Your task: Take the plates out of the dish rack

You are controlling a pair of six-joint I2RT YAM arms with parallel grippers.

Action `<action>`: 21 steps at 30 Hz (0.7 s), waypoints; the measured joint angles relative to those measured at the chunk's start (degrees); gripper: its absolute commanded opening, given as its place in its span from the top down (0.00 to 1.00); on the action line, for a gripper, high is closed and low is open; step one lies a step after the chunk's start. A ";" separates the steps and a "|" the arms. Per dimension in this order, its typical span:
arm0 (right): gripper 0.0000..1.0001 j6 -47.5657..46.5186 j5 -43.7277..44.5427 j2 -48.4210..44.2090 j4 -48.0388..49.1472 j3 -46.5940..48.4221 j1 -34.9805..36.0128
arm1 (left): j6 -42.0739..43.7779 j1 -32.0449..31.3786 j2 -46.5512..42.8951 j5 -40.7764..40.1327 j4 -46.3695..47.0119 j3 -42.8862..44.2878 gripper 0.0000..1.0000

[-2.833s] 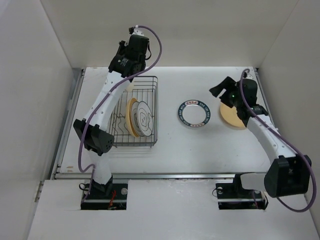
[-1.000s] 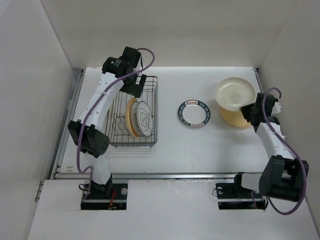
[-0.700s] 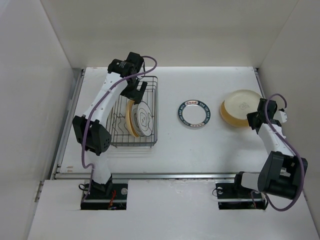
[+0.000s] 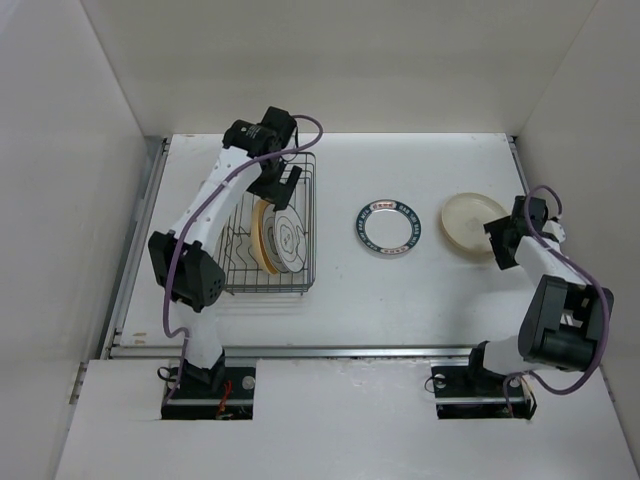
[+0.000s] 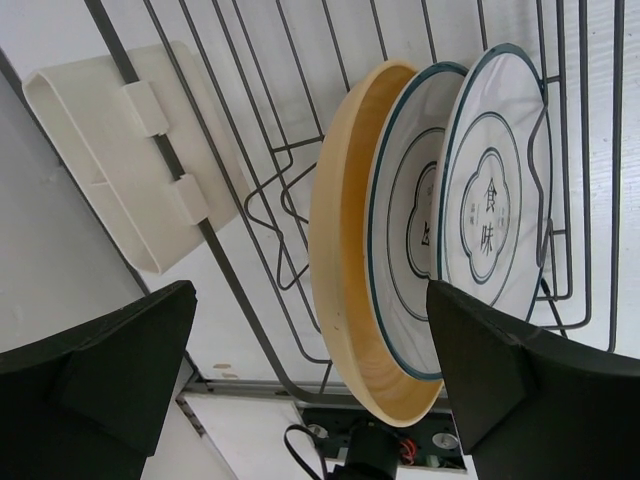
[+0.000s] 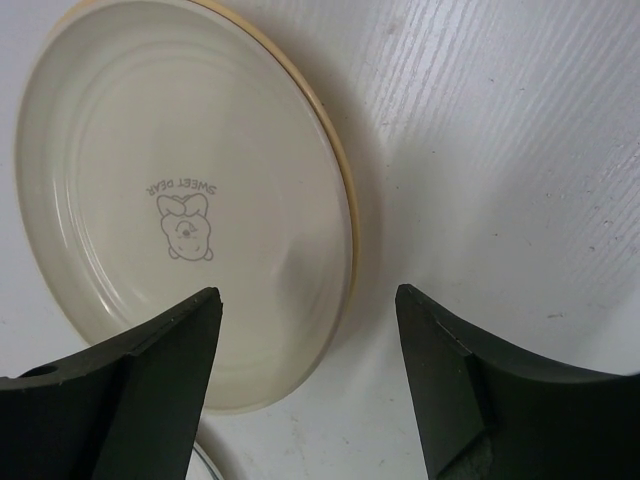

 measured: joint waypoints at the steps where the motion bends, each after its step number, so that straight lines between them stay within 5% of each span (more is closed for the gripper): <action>1: 0.24 -0.02 0.00 0.22 0.00 0.00 0.00 | 0.09 -0.09 0.00 0.00 0.00 -0.04 0.01; 6: 0.24 -0.20 -0.26 2.89 -0.07 0.17 0.00 | 0.46 -0.13 0.00 -0.24 -0.42 -0.96 0.16; 10: 0.24 -0.57 -0.26 2.21 -0.17 0.17 0.00 | 0.94 -0.11 -0.02 -0.70 -1.01 -2.14 0.39; 19: 0.25 -2.47 -0.24 -3.32 -0.02 0.17 0.00 | 0.31 -0.55 0.00 -1.16 -1.25 -3.10 0.71; 21: 0.26 -2.91 -0.24 -4.24 0.02 0.17 0.00 | 0.04 -0.48 0.00 -1.29 -1.25 -3.32 0.86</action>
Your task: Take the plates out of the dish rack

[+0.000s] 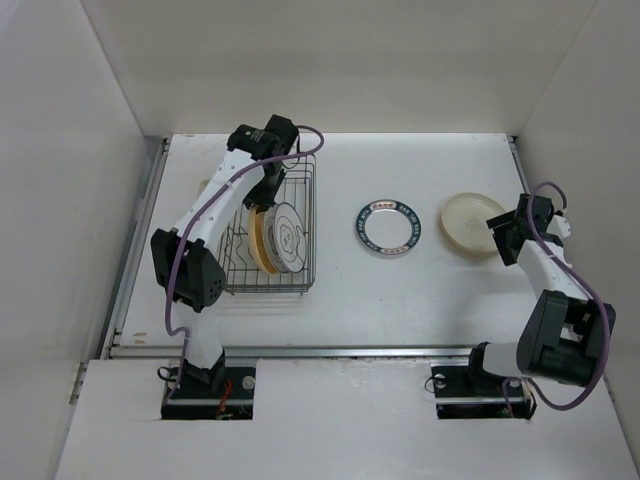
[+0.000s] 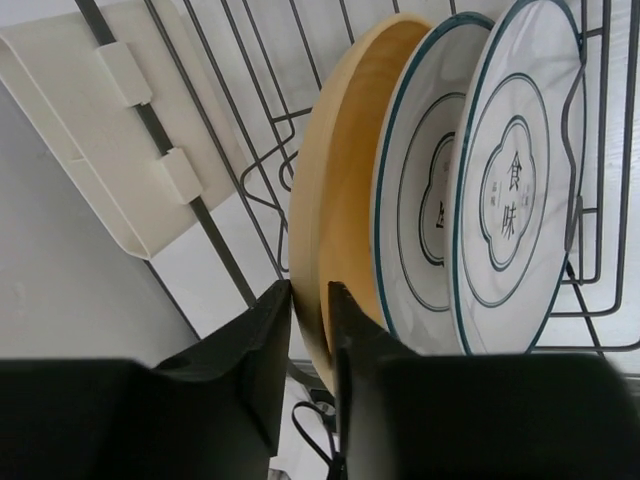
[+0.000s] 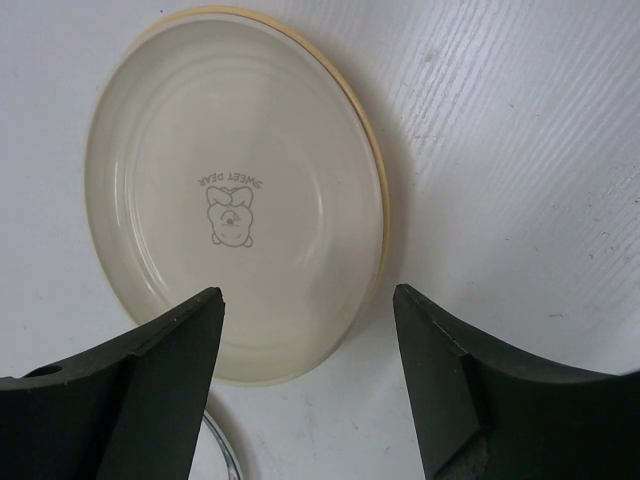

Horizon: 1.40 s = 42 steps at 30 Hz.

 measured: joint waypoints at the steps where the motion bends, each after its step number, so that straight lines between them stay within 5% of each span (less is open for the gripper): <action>1: 0.26 -0.13 0.00 -0.33 0.00 0.00 0.00 | -0.09 0.00 0.00 0.00 -0.04 -0.13 0.90; 3: 0.26 -0.50 0.00 -0.70 0.00 0.00 0.00 | -0.22 0.00 0.00 -1.05 -0.04 -0.26 1.00; 13: 0.26 -1.73 -0.44 -1.53 -0.07 0.00 0.00 | -0.96 -0.04 0.70 -4.09 -1.07 1.73 1.00; 20: 0.26 -2.27 -0.61 -4.83 -0.59 1.70 0.22 | 1.75 -1.38 1.33 -15.39 -0.81 12.31 1.00; 28: 0.26 -4.96 -1.53 -7.82 -0.85 4.09 2.99 | 6.16 -4.15 0.50 -25.57 5.53 13.46 1.00; 31: 0.16 -8.02 -5.16 -8.15 1.01 4.70 6.08 | 8.44 -4.35 0.26 -28.28 10.05 13.46 1.00; 42: 0.13 -18.34 -27.30 -2.49 14.23 11.56 23.06 | 12.96 -4.59 -1.75 -31.41 26.53 17.14 1.00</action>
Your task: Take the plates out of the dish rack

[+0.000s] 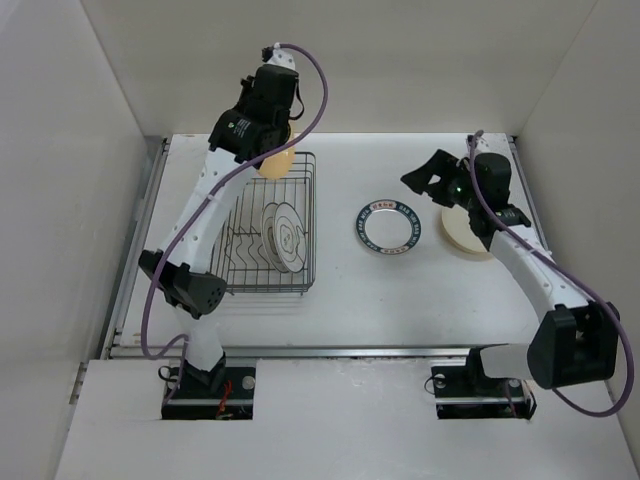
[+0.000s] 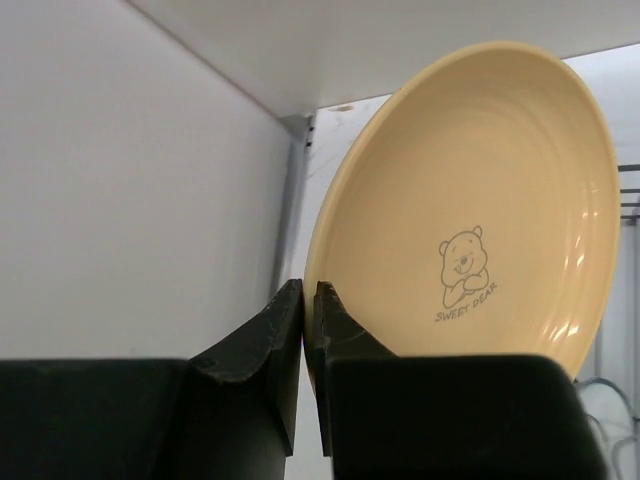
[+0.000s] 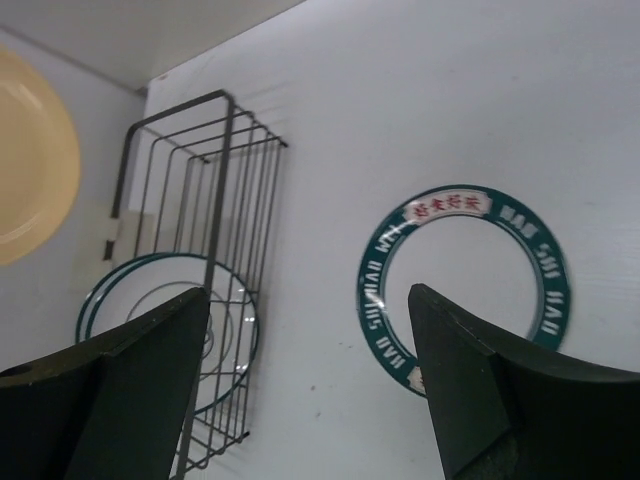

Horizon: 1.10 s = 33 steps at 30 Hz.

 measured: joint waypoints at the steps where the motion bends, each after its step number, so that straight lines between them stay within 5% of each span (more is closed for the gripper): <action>1: 0.13 0.07 -2.34 0.74 1.57 0.17 0.72 | -1.36 0.00 -0.39 1.55 -0.59 0.46 1.00; 12: 0.13 3.50 -14.43 11.52 10.25 5.70 9.01 | -15.65 3.10 -2.78 36.98 -10.75 -0.92 1.00; 19: 0.21 5.81 -16.17 16.31 11.54 5.79 10.58 | -18.95 3.48 -2.78 50.18 -13.68 -4.22 1.00; 23: 0.58 6.95 -16.96 17.38 12.57 5.79 11.02 | -19.54 3.50 -2.78 52.13 -14.14 -4.68 1.00; 24: 0.82 7.30 -17.38 17.53 13.03 5.79 11.26 | -19.67 3.50 -2.78 52.41 -14.19 -4.85 1.00; 26: 1.00 8.09 -18.80 17.86 13.94 5.81 11.45 | -19.85 3.50 -2.78 53.07 -14.29 -5.16 1.00; 33: 1.00 9.62 -19.80 18.71 15.89 5.70 11.91 | -20.00 3.54 -2.78 52.41 -14.73 -5.25 0.88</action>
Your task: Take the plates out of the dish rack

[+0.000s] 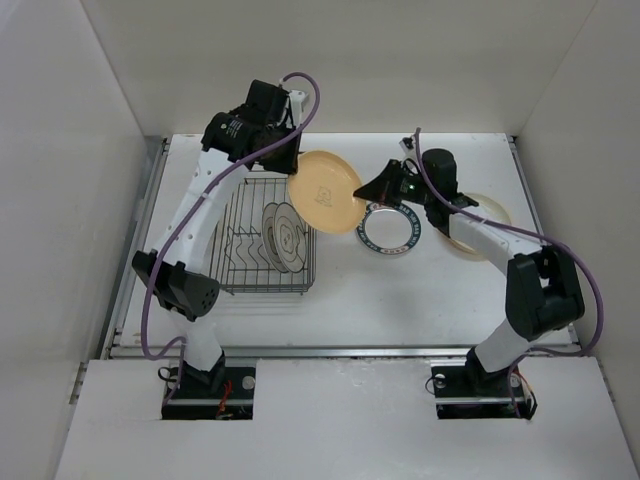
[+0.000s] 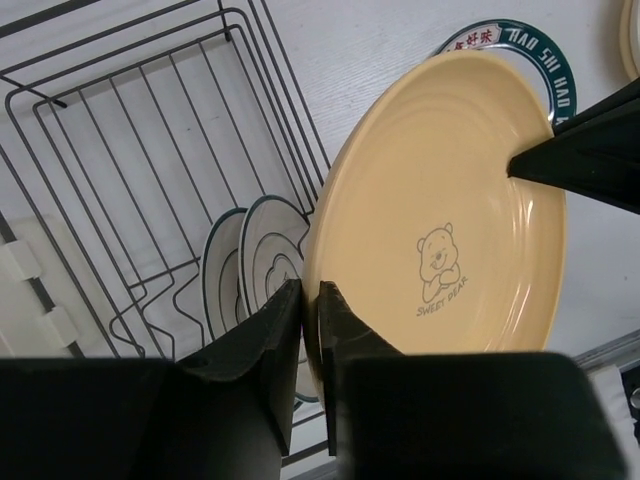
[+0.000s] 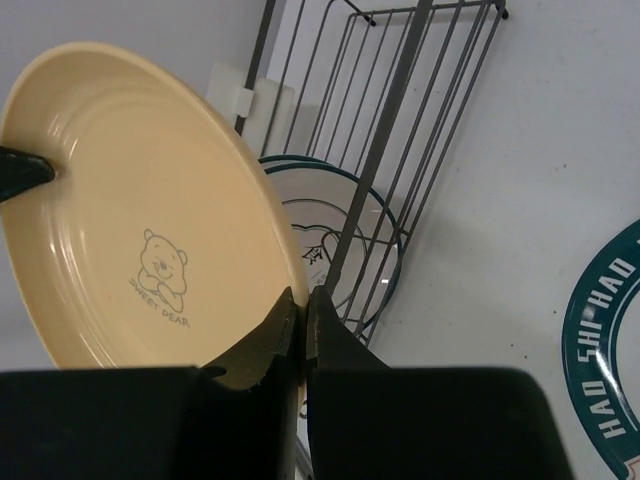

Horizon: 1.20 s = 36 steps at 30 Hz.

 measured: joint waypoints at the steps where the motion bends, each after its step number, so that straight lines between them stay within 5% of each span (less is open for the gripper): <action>1: 1.00 0.42 0.22 0.00 0.07 -0.15 0.02 | 0.04 0.00 0.00 -0.04 0.02 0.00 0.80; 3: 1.00 1.73 1.07 -0.13 0.17 -1.03 -0.35 | 0.26 -0.07 0.00 -0.46 -0.07 0.00 0.69; 7: 1.00 5.07 3.13 -1.75 0.31 -5.07 -3.96 | 0.92 -0.04 0.02 -1.49 -0.17 0.00 0.24; 8: 1.00 5.97 3.89 -2.49 0.07 -6.25 -5.14 | 1.09 -0.07 0.00 -1.81 -0.22 0.00 0.06; 9: 1.00 7.02 5.20 -3.28 0.00 -7.32 -6.36 | 1.33 -0.07 0.00 -2.19 -0.46 0.00 0.00; 15: 1.00 9.77 17.57 -10.80 -7.13 -10.47 -14.56 | 2.36 -0.04 0.02 -6.14 -2.80 0.15 0.00; 23: 1.00 12.46 45.40 -24.94 -24.24 -13.35 -24.41 | 5.38 -0.04 0.00 -15.26 -8.17 -1.92 0.02; 31: 1.00 14.38 58.53 -25.18 -32.33 -18.93 -27.74 | 6.54 -0.04 0.68 -18.51 -10.69 -8.63 0.03; 34: 0.71 14.69 59.56 -23.06 -32.74 -18.99 -28.22 | 6.67 -0.04 0.68 -18.86 -10.67 -8.63 0.03; 36: 0.37 14.75 60.39 -21.70 -32.39 -18.99 -28.63 | 6.78 -0.04 0.68 -18.91 -10.67 -8.66 0.03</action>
